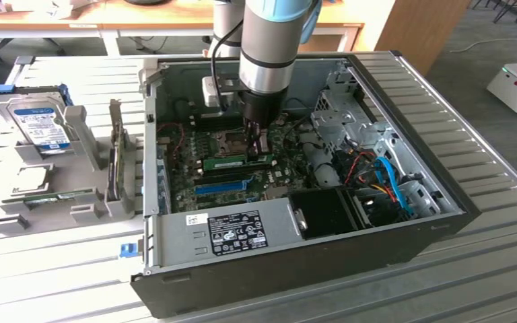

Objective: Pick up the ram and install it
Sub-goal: 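Insert the ram into the slot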

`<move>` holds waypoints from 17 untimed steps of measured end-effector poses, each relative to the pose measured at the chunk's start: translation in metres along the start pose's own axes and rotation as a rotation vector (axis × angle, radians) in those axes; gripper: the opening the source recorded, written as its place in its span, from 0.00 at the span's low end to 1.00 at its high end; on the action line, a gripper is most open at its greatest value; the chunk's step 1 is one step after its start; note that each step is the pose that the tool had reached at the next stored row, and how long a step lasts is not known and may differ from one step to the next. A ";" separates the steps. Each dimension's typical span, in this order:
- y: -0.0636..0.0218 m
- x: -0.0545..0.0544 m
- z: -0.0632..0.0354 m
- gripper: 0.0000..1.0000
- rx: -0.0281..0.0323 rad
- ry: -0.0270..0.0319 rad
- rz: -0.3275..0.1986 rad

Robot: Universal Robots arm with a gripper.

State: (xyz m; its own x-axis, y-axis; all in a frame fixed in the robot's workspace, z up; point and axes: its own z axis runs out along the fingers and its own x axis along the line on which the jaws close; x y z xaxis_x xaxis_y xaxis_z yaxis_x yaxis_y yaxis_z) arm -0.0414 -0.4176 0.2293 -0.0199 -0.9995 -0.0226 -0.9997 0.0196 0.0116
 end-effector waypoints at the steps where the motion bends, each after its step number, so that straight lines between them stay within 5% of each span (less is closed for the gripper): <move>1: 0.0000 0.000 0.0001 0.12 0.0000 -0.0002 0.000; 17: 0.0000 -0.001 0.0010 0.12 0.0000 0.0000 0.000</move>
State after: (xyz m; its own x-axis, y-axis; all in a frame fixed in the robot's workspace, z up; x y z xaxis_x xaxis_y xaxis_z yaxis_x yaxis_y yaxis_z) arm -0.0414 -0.4165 0.2283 -0.0199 -0.9995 -0.0225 -0.9997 0.0196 0.0116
